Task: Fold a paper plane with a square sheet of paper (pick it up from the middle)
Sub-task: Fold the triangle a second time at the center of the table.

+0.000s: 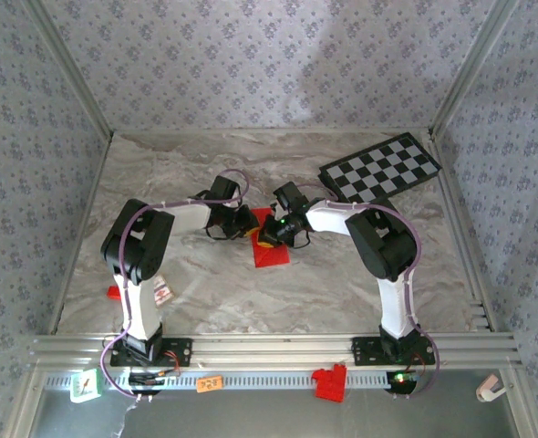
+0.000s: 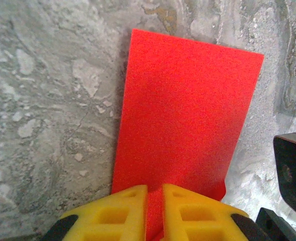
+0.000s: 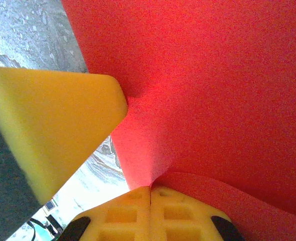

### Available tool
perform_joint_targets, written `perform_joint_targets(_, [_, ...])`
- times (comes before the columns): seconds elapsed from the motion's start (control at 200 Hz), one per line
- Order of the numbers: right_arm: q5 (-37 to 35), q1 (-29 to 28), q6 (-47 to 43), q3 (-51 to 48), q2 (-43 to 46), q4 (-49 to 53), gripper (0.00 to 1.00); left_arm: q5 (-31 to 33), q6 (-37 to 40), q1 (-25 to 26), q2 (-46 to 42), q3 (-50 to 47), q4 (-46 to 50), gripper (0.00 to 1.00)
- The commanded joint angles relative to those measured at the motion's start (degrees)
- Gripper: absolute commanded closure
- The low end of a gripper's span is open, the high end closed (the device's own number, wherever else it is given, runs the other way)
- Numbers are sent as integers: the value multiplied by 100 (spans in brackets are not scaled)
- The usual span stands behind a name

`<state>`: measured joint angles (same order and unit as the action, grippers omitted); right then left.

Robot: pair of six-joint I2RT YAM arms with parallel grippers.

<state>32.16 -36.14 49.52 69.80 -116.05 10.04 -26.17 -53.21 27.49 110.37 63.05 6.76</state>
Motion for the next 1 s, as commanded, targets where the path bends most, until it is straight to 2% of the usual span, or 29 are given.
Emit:
perform_joint_targets(0.0, [-79,12,-39,60,-199,233,96,124,54,-39,-253,295,385,82])
perform_joint_targets(0.27, [-79,11,-34,91,-225,249,91,721,-47,-428,-871,12,477,79])
perform_joint_targets(0.49, [-68,11,-4,78,-216,163,69,767,-210,-603,-1454,-573,421,75])
perform_joint_targets(0.6, [-70,20,4,60,-216,131,63,739,-298,-613,-1661,-826,338,75])
perform_joint_targets(0.81, [-102,31,-17,42,-199,179,65,372,-418,-545,-1848,-1118,57,77])
perform_joint_targets(0.994, [-243,37,-125,95,-208,467,82,189,-350,-192,-1741,-1138,1,86])
